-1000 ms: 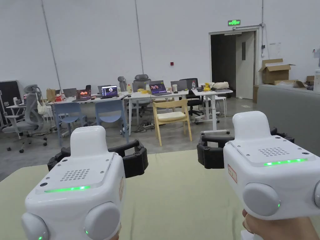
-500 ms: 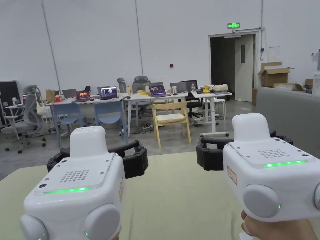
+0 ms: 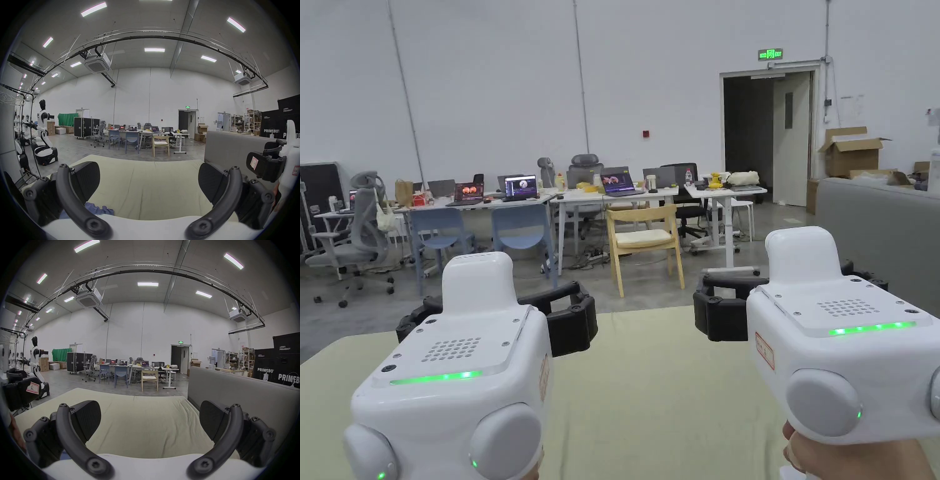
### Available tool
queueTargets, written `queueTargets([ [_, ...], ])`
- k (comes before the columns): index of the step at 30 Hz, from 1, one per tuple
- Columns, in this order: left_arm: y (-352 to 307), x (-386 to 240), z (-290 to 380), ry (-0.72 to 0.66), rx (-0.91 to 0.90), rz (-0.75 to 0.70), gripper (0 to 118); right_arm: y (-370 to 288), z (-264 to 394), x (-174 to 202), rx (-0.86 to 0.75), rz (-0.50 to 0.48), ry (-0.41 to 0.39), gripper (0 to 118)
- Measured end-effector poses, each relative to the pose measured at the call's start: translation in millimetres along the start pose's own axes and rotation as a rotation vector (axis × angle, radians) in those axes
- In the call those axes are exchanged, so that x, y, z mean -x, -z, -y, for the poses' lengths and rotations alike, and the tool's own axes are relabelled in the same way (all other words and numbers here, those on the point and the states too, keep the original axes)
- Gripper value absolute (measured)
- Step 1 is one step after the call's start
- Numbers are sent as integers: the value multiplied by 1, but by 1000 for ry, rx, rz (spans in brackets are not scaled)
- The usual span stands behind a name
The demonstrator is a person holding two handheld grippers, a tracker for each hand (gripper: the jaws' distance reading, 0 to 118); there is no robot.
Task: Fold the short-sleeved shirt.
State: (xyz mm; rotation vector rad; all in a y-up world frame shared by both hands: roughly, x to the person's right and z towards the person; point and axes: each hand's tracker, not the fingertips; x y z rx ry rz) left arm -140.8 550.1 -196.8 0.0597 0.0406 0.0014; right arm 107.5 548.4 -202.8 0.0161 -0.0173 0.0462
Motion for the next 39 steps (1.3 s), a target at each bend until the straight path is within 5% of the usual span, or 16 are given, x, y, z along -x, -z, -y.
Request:
queueTargets([
  [39,-6,-6,-5,8,-13,1,118,-10,-3,-5,-20,1,5,118],
])
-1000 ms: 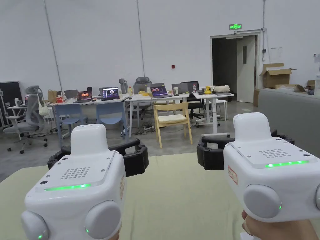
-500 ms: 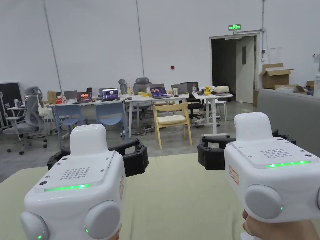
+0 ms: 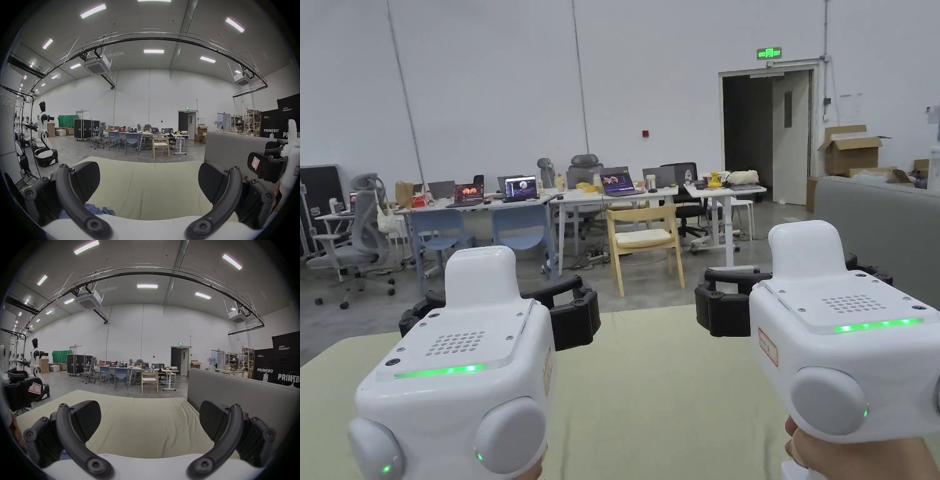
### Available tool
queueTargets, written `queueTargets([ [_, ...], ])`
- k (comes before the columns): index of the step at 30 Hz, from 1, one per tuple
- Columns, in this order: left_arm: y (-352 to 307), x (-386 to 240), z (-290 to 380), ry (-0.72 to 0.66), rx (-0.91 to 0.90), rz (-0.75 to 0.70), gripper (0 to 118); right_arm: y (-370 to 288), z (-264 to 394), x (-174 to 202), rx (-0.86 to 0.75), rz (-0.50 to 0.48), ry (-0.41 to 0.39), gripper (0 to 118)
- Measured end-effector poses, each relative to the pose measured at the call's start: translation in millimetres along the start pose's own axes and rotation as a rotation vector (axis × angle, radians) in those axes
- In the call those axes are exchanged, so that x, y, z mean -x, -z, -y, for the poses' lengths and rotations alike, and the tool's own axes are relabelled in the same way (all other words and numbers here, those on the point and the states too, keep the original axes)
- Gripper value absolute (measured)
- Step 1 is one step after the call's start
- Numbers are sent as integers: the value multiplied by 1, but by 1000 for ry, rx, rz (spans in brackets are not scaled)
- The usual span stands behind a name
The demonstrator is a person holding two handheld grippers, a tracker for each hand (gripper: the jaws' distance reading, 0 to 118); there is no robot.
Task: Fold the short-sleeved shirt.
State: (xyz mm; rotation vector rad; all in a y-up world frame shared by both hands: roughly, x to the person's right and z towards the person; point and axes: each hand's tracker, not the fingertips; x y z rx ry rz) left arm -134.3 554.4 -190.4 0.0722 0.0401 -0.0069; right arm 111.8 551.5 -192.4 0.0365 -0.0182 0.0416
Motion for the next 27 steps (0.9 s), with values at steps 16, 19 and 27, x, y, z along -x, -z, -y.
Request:
queueTargets([
  [16,-7,-4,-1,1,-8,2,118,-4,-1,0,-1,3,6,118],
  [19,-7,-4,-1,-2,-5,-1,118,-5,-1,0,-3,0,6,118],
  [27,-8,-2,-3,-28,0,6,118,-7,-3,0,-13,1,10,118],
])
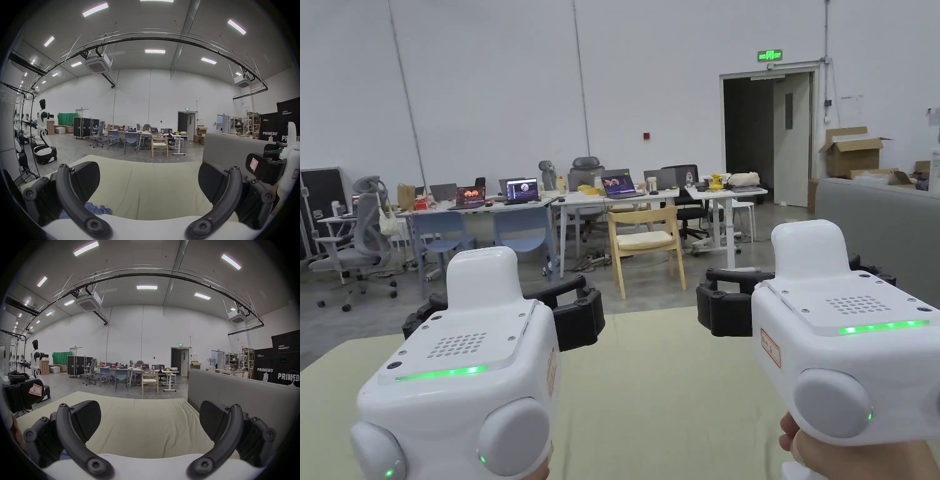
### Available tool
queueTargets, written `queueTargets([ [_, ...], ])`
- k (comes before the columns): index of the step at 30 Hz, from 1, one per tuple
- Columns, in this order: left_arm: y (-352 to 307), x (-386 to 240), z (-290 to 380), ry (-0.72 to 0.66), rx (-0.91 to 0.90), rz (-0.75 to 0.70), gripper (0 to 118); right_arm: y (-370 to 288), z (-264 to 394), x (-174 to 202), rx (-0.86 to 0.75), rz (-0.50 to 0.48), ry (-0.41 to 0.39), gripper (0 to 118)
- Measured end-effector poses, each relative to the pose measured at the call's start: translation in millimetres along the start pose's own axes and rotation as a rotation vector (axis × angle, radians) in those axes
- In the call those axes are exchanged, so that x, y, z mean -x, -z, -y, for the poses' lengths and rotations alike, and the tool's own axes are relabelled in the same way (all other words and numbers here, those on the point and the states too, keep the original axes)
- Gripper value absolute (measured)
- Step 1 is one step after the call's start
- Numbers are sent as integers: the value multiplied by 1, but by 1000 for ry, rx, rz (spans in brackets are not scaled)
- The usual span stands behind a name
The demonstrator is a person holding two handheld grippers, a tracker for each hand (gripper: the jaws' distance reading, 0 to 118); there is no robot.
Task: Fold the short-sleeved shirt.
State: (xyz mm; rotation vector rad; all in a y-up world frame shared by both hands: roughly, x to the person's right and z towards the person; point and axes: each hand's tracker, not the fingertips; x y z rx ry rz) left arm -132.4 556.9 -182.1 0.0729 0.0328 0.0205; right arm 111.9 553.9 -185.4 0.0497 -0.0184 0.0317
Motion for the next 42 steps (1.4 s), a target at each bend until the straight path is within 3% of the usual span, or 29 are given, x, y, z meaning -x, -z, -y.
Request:
queueTargets([
  [8,0,3,2,-10,5,23,118,-1,1,-3,-15,27,18,118],
  [10,-3,6,5,-23,10,123,114,-4,2,-5,-12,44,23,117],
  [11,-4,7,5,-48,-3,145,44,-7,2,-5,-12,41,15,86],
  [12,2,6,7,-62,38,119,0,-6,4,-4,-20,23,-17,22],
  [13,6,7,10,-61,51,110,0,0,7,-2,12,58,-46,3],
  [16,18,5,17,-66,120,112,0,5,19,-10,57,-28,12,3],
  [21,16,10,22,-58,119,103,0,14,30,-12,71,37,-24,3],
  [24,6,43,16,-64,122,47,0,23,27,15,112,8,2,3],
  [26,-8,78,12,-54,129,-61,0,29,28,58,126,-152,16,3],
  [32,-109,210,9,38,172,-479,0,2,24,256,156,-733,-113,3],
  [36,-163,268,18,45,295,-639,0,-28,28,338,225,-1015,-115,3],
  [38,-169,284,24,12,309,-617,0,-30,34,352,263,-1056,-60,3],
  [42,-140,300,50,7,368,-560,0,-15,48,356,274,-989,-79,3],
])
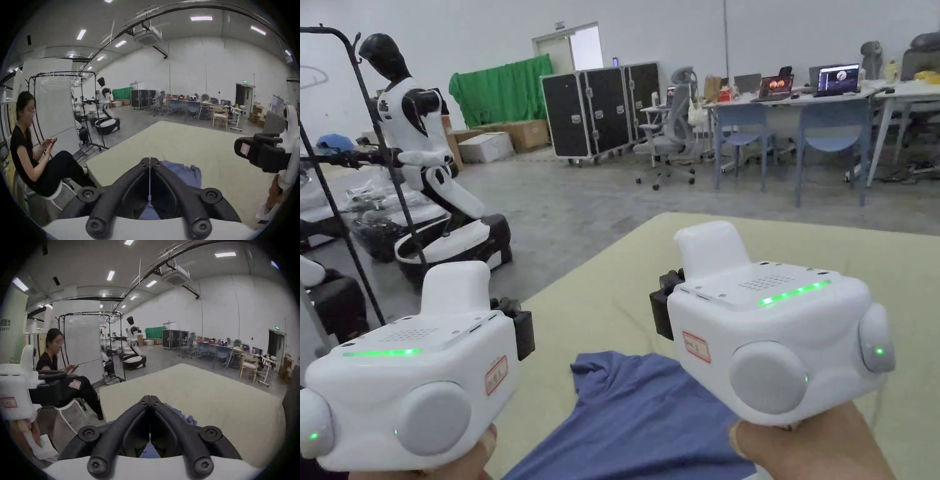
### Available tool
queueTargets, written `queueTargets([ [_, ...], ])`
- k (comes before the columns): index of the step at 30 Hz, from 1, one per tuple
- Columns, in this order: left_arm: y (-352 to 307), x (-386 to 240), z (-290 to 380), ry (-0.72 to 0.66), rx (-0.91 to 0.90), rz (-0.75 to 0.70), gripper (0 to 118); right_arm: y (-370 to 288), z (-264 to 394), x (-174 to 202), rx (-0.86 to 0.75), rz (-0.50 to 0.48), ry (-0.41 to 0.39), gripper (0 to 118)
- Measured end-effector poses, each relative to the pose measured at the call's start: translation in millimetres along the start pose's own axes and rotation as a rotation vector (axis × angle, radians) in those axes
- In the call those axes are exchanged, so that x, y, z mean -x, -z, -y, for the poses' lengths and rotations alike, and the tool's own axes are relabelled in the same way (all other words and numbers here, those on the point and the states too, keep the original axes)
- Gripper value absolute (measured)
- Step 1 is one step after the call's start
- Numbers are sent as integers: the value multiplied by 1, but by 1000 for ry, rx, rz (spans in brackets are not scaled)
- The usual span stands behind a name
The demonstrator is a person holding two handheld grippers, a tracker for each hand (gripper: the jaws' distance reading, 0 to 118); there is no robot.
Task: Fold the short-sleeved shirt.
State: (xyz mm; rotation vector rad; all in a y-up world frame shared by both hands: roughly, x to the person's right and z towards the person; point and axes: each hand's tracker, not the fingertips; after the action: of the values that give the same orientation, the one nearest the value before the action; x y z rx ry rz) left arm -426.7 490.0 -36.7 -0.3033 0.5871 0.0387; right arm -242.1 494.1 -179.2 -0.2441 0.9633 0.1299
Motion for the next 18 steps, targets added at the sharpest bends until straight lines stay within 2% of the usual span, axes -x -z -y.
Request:
queueTargets([
  [5,81,-34,37,11,154,151,0,28,28,-32,138,76,36,3],
  [12,223,-93,146,88,526,269,0,81,93,-66,327,87,24,3],
  [18,304,-127,213,99,676,329,0,115,134,-99,425,101,42,3],
])
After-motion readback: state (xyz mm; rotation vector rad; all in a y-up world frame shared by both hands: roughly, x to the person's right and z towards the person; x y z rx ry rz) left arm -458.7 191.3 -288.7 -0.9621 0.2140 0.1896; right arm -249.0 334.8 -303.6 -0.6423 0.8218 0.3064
